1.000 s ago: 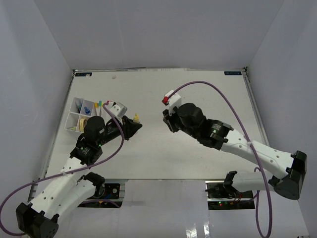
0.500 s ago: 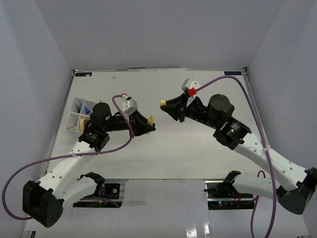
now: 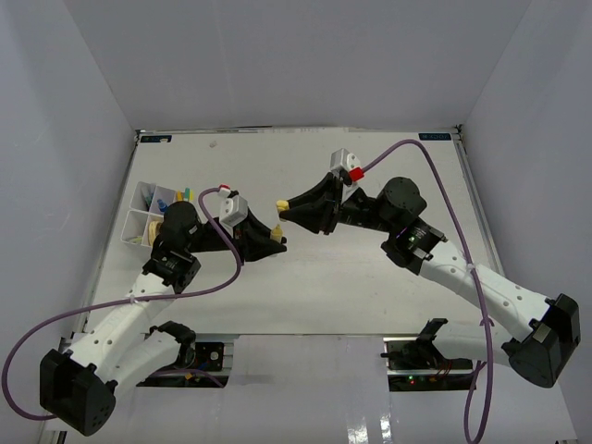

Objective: Sort the stationery into containers
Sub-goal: Close the pen cap on the pen.

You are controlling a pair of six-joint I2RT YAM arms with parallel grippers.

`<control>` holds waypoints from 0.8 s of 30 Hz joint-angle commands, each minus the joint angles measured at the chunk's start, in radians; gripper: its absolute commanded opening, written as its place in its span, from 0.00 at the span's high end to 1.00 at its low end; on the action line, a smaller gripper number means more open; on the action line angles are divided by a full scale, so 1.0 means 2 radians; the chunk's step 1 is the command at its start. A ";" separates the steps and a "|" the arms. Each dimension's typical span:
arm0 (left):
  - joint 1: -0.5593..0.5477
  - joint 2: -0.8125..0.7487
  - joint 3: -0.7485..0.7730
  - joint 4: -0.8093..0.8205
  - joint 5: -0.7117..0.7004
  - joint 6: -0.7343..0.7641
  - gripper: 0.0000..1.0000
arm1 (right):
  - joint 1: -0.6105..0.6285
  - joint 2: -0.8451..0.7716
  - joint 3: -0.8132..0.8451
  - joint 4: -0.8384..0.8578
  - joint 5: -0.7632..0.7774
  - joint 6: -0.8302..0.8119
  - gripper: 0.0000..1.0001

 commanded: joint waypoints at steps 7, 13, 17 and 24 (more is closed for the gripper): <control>0.004 -0.010 -0.008 0.014 0.016 -0.002 0.97 | -0.002 0.010 -0.007 0.107 -0.069 0.061 0.92; 0.005 -0.014 -0.013 0.024 0.016 -0.008 0.97 | -0.001 0.012 -0.013 0.116 -0.077 0.073 0.92; 0.005 -0.015 -0.014 0.030 0.017 -0.009 0.97 | -0.002 0.016 -0.022 0.128 -0.077 0.082 0.92; 0.006 -0.015 -0.016 0.033 0.021 -0.011 0.97 | -0.001 0.026 -0.027 0.149 -0.076 0.096 0.92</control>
